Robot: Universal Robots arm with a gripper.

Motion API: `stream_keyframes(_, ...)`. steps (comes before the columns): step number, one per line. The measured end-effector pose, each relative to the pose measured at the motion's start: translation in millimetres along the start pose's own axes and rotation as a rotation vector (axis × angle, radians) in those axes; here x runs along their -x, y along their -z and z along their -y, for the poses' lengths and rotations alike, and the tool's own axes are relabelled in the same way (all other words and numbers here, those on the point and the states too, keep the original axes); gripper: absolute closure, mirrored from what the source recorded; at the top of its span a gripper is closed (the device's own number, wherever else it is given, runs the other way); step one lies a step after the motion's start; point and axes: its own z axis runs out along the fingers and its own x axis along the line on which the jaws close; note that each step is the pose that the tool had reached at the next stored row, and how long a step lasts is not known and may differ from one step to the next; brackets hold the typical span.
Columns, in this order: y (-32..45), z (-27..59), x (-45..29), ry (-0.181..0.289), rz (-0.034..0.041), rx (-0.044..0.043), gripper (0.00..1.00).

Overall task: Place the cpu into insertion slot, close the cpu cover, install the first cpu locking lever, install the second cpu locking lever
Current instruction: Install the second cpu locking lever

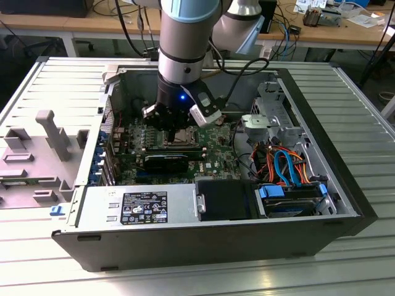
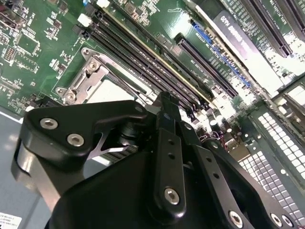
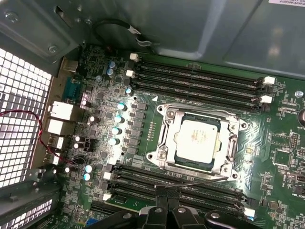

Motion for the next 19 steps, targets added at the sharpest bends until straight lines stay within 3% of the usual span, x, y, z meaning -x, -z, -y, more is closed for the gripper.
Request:
stream_keyframes(14,-17.4,-3.8,1.7,0.000,-0.0005,0.0001,0.89)
stream_keyframes(19,-22.2,-9.4,-5.7,0.000,-0.0007,-0.0003,0.89)
